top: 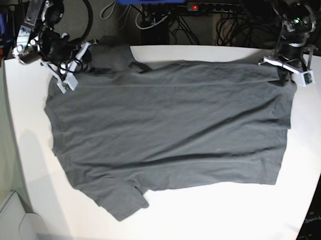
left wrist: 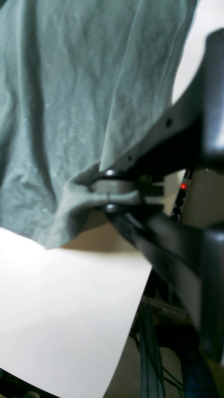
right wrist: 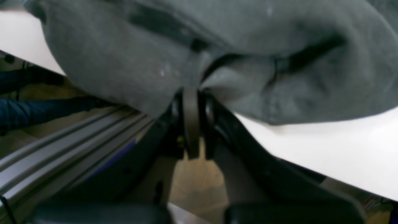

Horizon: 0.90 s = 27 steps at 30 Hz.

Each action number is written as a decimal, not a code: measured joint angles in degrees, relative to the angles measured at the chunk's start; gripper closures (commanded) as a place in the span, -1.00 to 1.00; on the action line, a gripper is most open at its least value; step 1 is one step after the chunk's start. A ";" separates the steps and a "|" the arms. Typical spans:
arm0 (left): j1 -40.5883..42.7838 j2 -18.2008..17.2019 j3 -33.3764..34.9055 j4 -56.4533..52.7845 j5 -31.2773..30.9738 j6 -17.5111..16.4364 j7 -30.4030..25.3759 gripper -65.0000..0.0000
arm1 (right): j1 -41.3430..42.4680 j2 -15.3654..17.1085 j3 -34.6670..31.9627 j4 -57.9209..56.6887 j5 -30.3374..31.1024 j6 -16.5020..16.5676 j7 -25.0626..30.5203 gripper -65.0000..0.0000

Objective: Layout the t-shirt on the table in an organized manner, then fold the t-shirt properly
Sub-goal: 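Lift the shoulder edge with both grippers and fold it toward the hem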

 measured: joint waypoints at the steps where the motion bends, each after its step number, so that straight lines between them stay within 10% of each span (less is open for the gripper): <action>1: 0.00 0.00 0.00 0.00 -0.02 0.00 0.00 0.99 | -0.04 0.15 0.00 0.48 -0.11 0.00 -0.22 1.00; 27: -4.81 2.05 -0.17 2.34 -0.42 0.15 0.09 0.99 | 9.25 5.07 4.17 12.28 -0.42 -0.22 -2.54 1.00</action>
